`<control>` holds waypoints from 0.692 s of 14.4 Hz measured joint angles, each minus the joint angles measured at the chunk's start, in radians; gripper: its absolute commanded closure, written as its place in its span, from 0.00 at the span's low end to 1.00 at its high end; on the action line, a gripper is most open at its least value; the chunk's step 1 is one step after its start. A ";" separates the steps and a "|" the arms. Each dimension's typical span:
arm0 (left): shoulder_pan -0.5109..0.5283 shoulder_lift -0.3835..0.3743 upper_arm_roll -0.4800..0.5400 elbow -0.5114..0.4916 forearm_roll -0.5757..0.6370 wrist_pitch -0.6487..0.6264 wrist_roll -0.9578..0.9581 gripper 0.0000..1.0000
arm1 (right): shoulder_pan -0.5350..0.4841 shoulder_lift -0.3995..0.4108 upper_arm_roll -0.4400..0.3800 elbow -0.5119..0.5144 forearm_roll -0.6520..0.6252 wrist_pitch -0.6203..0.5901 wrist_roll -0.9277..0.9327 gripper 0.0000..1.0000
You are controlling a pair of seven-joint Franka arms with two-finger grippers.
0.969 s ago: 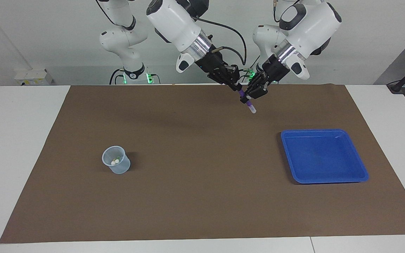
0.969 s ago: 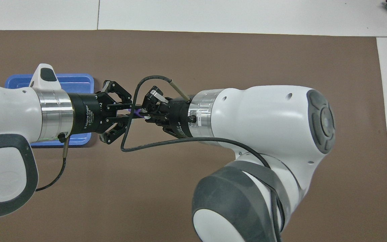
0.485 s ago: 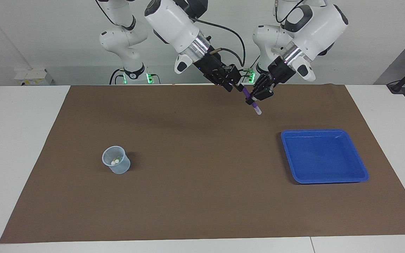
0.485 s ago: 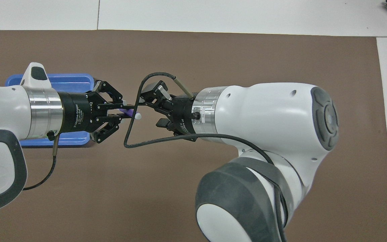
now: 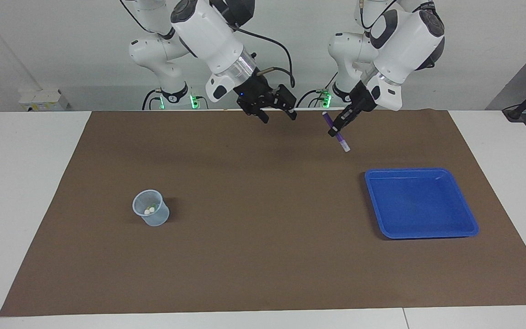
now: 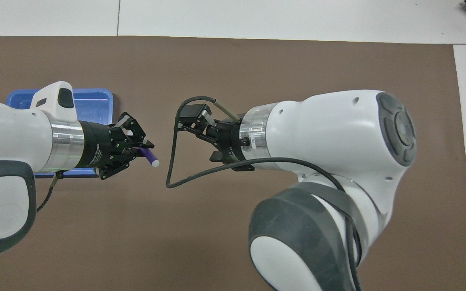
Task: Right arm passes pens to left for tray arrangement
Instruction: 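Pull the pen away with the left gripper while the right gripper opens, then lower the purple pen into the blue tray with the left gripper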
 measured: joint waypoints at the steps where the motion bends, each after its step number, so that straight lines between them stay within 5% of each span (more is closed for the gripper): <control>1: 0.015 -0.015 0.001 -0.031 0.001 0.000 0.090 1.00 | -0.024 -0.007 -0.001 0.000 -0.020 -0.036 -0.065 0.00; 5: 0.094 -0.057 0.005 -0.120 0.071 0.002 0.333 1.00 | -0.116 -0.020 -0.005 0.000 -0.112 -0.125 -0.379 0.00; 10: 0.152 -0.004 0.005 -0.143 0.228 0.059 0.523 1.00 | -0.167 -0.020 -0.005 -0.001 -0.275 -0.130 -0.636 0.00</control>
